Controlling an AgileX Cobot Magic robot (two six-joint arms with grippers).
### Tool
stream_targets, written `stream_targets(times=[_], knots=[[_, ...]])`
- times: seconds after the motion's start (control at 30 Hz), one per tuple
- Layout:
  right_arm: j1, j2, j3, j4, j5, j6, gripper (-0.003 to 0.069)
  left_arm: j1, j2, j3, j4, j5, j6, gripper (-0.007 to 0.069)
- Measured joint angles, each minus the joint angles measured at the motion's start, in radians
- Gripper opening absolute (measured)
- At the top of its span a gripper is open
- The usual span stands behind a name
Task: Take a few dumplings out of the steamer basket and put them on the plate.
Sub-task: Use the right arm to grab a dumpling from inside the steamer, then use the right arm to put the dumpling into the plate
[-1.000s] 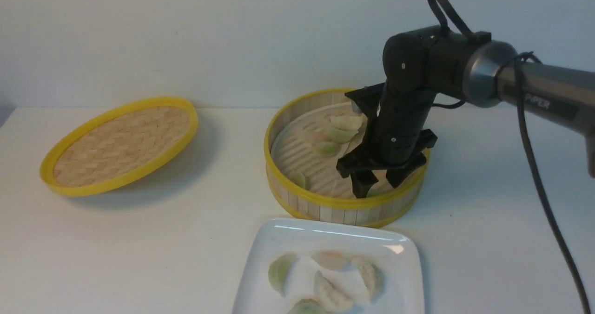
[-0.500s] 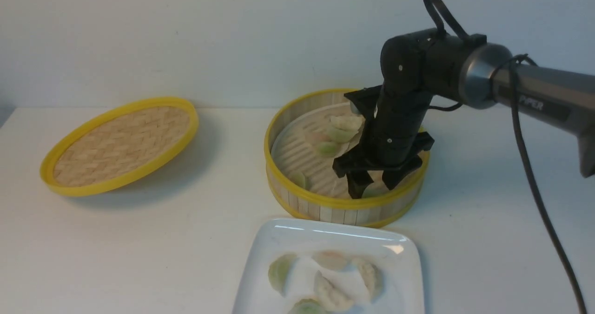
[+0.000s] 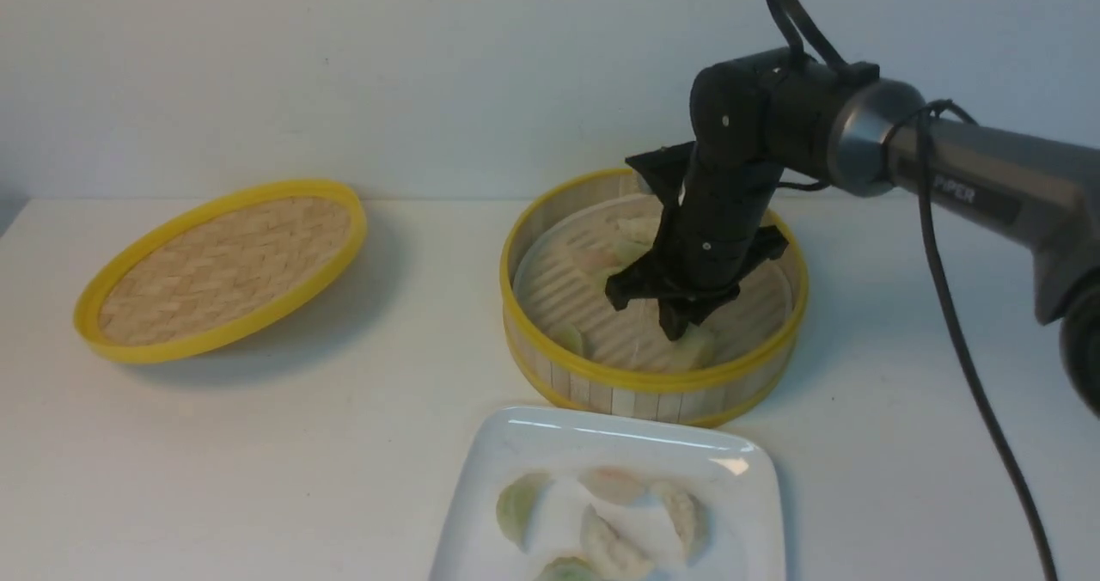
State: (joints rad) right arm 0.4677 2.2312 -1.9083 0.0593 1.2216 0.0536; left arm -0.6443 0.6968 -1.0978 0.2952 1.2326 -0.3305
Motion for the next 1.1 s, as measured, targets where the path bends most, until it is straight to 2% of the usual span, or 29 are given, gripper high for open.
stream_targets(times=[0.17, 0.5, 0.77, 0.9, 0.93, 1.0, 1.1], knots=[[0.000, -0.025, -0.076, -0.007, 0.006, 0.000, 0.0007, 0.000, 0.000, 0.000, 0.000, 0.000, 0.000, -0.0006], [0.000, -0.219, -0.080, 0.005, 0.022, -0.015, 0.0004, 0.000, 0.000, 0.000, 0.000, 0.000, 0.001, -0.0006], [0.000, -0.503, 0.159, 0.064, 0.019, -0.042, 0.0004, 0.000, 0.000, 0.000, 0.000, -0.026, 0.001, -0.0006], [0.000, -0.654, 0.443, 0.142, -0.136, -0.069, 0.0004, 0.000, 0.000, 0.000, 0.001, -0.047, 0.001, -0.0006], [0.000, -0.661, 0.457, 0.142, -0.148, -0.069, 0.0004, 0.000, 0.000, 0.000, 0.001, -0.047, 0.001, -0.0006], [0.000, -0.744, 0.644, 0.220, -0.324, -0.112, 0.0004, 0.000, 0.000, 0.000, 0.005, -0.064, 0.001, -0.0006], [0.000, -0.794, 0.795, 0.296, -0.479, -0.179, 0.0004, 0.000, 0.000, 0.000, 0.015, -0.072, 0.001, -0.0006]])
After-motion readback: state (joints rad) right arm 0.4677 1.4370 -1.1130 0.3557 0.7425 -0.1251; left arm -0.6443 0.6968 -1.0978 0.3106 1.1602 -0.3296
